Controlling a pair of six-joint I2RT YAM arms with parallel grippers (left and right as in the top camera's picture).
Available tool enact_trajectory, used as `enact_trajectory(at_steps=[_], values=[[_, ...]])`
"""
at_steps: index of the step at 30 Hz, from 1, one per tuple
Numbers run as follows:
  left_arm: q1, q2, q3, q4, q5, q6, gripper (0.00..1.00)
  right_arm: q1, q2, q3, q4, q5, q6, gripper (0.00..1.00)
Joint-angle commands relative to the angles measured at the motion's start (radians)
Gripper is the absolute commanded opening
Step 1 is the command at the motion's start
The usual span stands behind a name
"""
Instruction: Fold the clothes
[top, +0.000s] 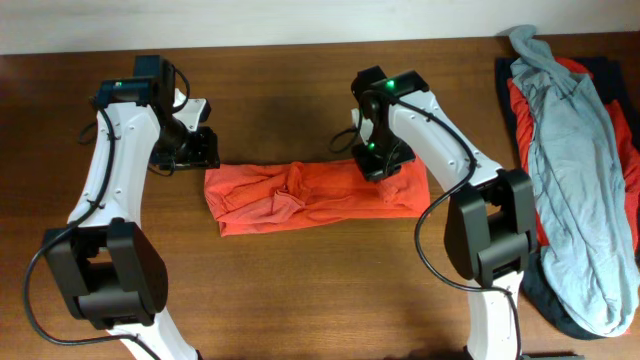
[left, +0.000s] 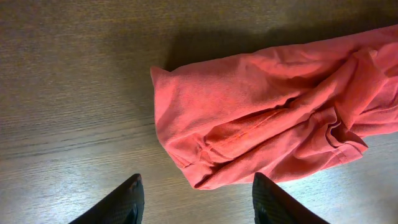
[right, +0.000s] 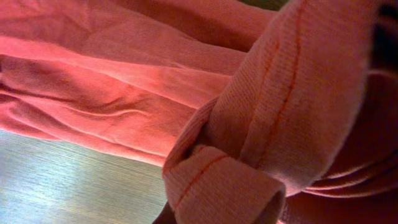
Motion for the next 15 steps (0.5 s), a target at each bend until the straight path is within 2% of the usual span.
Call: enact_trajectory(at_steps=[1,8,10,12,14,15], values=[[0.005,-0.009,0.008,0.002,0.011,-0.010,0.56,0.015,0.015,0.013,0.000,-0.003,0.016,0.04],[0.005,-0.009,0.008,0.003,0.011,-0.010,0.56,0.044,0.015,0.013,0.000,-0.003,0.011,0.05],[0.005,-0.009,0.008,0.003,0.011,-0.010,0.56,0.055,0.015,0.013,-0.001,-0.003,0.011,0.12],[0.005,-0.009,0.008,0.003,0.011,-0.010,0.56,0.066,0.015,0.013,-0.001,-0.015,-0.017,0.13],[0.005,-0.009,0.008,0.003,0.011,-0.010,0.56,0.074,0.014,0.013,-0.008,-0.061,-0.108,0.17],[0.005,-0.009,0.008,0.003,0.011,-0.010,0.60,0.074,0.014,0.013,-0.009,-0.064,-0.128,0.21]])
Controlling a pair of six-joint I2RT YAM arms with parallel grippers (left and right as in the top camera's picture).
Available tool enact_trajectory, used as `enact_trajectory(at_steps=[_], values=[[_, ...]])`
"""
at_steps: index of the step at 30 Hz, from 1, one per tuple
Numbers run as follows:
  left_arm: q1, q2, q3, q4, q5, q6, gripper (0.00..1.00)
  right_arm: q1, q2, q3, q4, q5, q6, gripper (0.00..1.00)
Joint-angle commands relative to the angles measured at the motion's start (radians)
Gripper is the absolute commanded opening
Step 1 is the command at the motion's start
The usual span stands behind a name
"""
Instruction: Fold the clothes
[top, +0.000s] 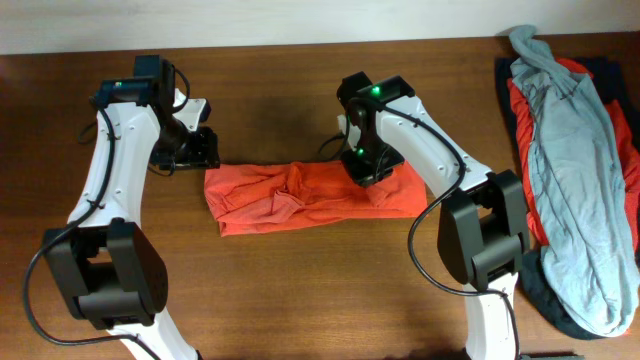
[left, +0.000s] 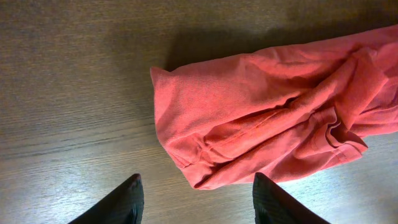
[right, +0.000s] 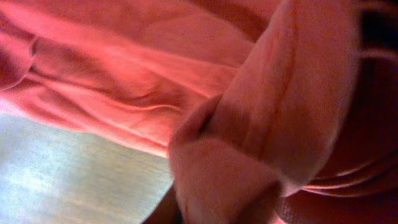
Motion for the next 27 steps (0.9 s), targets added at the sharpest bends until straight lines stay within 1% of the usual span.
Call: enact_trajectory(at_steps=[1,7,8,11,12,15,19,21,23,27], values=[[0.005,-0.009,0.008,0.002,0.011,-0.010,0.61,0.017,0.014,0.013,-0.006,-0.047,-0.089,0.23],[0.005,-0.009,0.008,0.001,0.011,-0.010,0.62,-0.002,0.001,0.032,-0.006,-0.047,-0.089,0.28],[0.005,-0.009,0.008,0.001,0.011,-0.010,0.65,-0.009,-0.008,0.039,-0.005,-0.047,-0.089,0.28],[0.005,-0.009,0.008,-0.001,0.011,-0.010,0.68,-0.038,-0.036,0.067,-0.014,-0.027,-0.088,0.28],[0.005,-0.009,0.008,-0.008,0.011,-0.010,0.72,-0.063,-0.050,0.095,-0.037,-0.014,-0.085,0.28],[0.005,-0.007,-0.002,-0.018,0.011,-0.010,0.79,-0.129,-0.071,0.169,-0.102,0.013,-0.060,0.28],[0.005,0.009,-0.048,0.008,0.012,-0.010,0.85,-0.216,-0.095,0.229,-0.166,0.013,-0.053,0.29],[0.005,0.035,-0.088,0.049,0.031,-0.010,0.86,-0.271,-0.106,0.232,-0.198,0.013,-0.054,0.30],[0.005,0.067,-0.114,0.092,0.098,-0.008,0.86,-0.301,-0.105,0.231,-0.221,0.013,-0.054,0.29],[0.005,0.142,-0.132,0.122,0.106,-0.009,0.86,-0.317,-0.105,0.230,-0.230,0.013,-0.054,0.29]])
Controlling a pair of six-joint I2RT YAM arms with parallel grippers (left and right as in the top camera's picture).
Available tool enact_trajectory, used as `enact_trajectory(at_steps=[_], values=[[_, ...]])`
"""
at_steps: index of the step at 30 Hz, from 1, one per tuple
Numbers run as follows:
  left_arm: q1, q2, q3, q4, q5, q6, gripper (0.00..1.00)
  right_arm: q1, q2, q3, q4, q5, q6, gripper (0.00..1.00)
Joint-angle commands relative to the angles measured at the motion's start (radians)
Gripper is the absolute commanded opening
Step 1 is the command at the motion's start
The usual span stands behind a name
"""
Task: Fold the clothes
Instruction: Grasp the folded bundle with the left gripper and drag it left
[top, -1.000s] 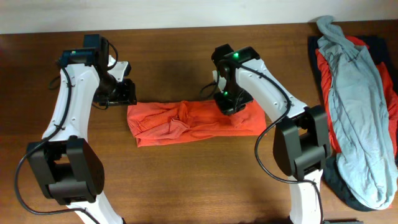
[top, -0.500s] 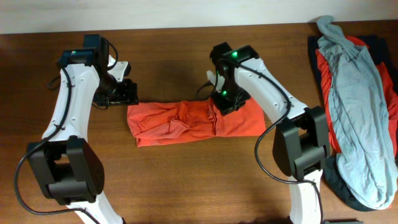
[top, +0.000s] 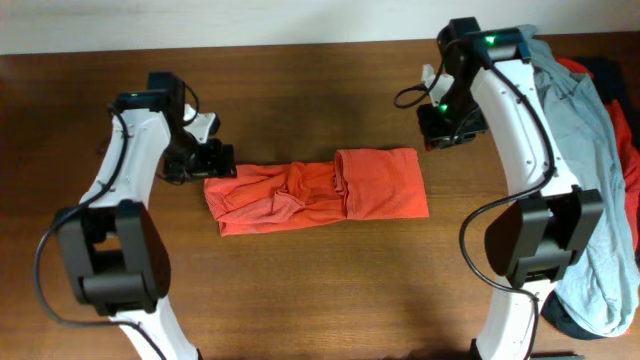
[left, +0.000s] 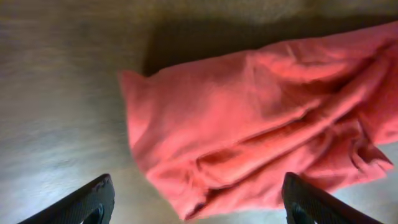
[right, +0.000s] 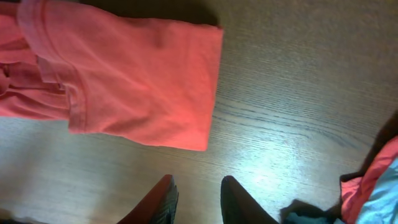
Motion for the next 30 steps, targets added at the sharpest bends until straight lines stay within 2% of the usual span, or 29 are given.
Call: enact_trajectory(at_steps=[1,7,9,10,11,12,15,19,25,30], values=[[0.005,0.087,-0.024,0.013,0.042,-0.002,0.86,-0.001,-0.020,0.009,-0.006,0.010,0.011,0.29],[0.003,0.216,-0.024,0.011,0.049,-0.011,0.86,0.000,-0.020,0.009,-0.006,0.010,0.011,0.29],[-0.001,0.251,-0.024,0.010,0.126,-0.009,0.85,-0.001,-0.020,0.009,-0.006,0.010,0.012,0.29],[-0.005,0.262,-0.025,0.011,0.170,-0.008,0.81,-0.001,-0.020,0.009,-0.006,0.010,0.012,0.29],[-0.009,0.263,-0.025,0.011,0.204,0.006,0.61,0.000,-0.020,0.009,-0.006,0.010,0.012,0.29],[-0.011,0.262,-0.024,0.010,0.203,0.007,0.50,0.000,-0.020,0.009,-0.006,0.010,0.012,0.29],[-0.010,0.260,-0.024,-0.010,0.193,0.032,0.00,-0.001,-0.020,0.009,-0.006,0.010,0.011,0.29],[0.035,0.248,-0.016,-0.029,0.129,0.035,0.00,-0.001,-0.020,0.009,-0.006,0.010,0.011,0.29],[0.225,0.174,0.063,-0.035,-0.022,-0.003,0.00,-0.001,-0.020,0.009,-0.006,0.010,0.011,0.29],[0.351,0.169,0.222,-0.102,-0.145,-0.005,0.00,-0.001,-0.020,0.009,-0.010,0.010,0.011,0.30]])
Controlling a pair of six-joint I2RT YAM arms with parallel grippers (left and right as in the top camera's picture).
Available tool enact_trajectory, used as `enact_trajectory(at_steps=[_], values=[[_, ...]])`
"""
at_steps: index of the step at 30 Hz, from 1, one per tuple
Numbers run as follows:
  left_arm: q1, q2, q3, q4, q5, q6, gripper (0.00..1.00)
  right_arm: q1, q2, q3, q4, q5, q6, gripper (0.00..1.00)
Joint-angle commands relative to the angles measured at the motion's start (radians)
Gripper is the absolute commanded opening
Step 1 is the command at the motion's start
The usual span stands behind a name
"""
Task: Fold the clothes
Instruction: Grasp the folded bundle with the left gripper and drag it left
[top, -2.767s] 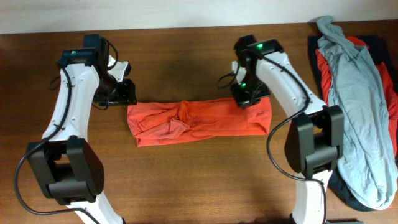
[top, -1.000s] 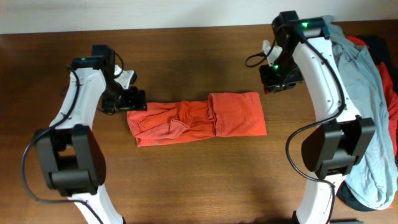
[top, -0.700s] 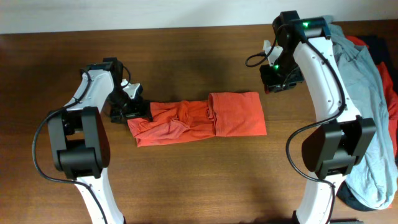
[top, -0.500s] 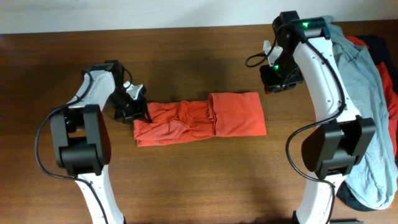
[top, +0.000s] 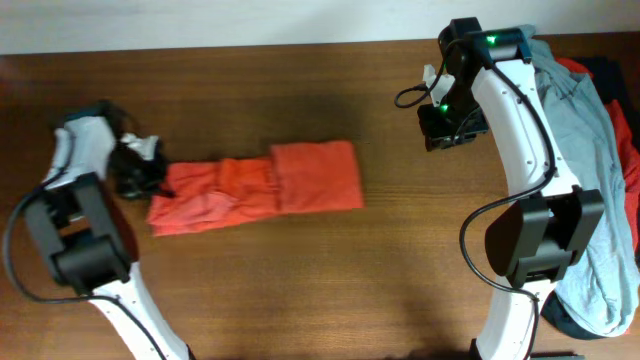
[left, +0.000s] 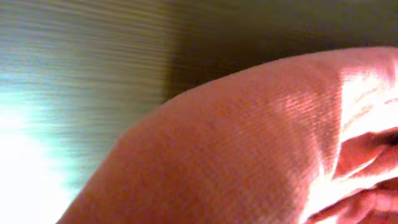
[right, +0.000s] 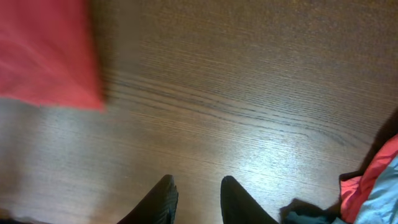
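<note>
A red garment (top: 260, 185) lies as a long strip left of the table's middle, its right third folded over into a flat panel (top: 315, 175). My left gripper (top: 135, 165) is at the strip's left end. Red fabric (left: 249, 143) fills the left wrist view and hides the fingers, so the gripper looks shut on the cloth. My right gripper (right: 199, 199) is open and empty over bare wood at the back right (top: 452, 130). Only a corner of the red garment (right: 43, 56) shows in its view.
A pile of clothes sits at the table's right edge: a grey garment (top: 580, 150) on top of red (top: 625, 130) and dark blue ones, its edge showing by the right gripper (right: 373, 180). Wooden table (top: 420, 280).
The red garment has shifted left across the table with my left gripper at its left end. That gripper was open beside the cloth; fabric now fills its view. The right arm has not moved.
My right gripper was shut on the garment's right end, above the strip, then further left over it. A second ago that end lay folded over, and the right gripper was open at the back right. Now the folded strip lies further left, held by the left gripper.
</note>
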Motion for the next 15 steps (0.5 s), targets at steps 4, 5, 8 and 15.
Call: enact_trajectory(at_steps=[4,5,8,15], values=[[0.112,-0.049,0.277,-0.088,-0.112,-0.064,0.00,0.001,-0.020,0.009,-0.013,0.010,0.010,0.29],[0.123,-0.049,0.360,-0.109,-0.079,-0.071,0.01,0.001,-0.020,0.009,-0.014,0.010,0.010,0.29],[0.113,-0.049,0.455,-0.129,0.002,-0.071,0.01,0.001,-0.020,0.009,-0.014,0.009,0.011,0.30],[-0.014,-0.049,0.472,-0.126,0.164,-0.072,0.01,0.001,-0.020,0.009,-0.015,0.009,0.011,0.30]])
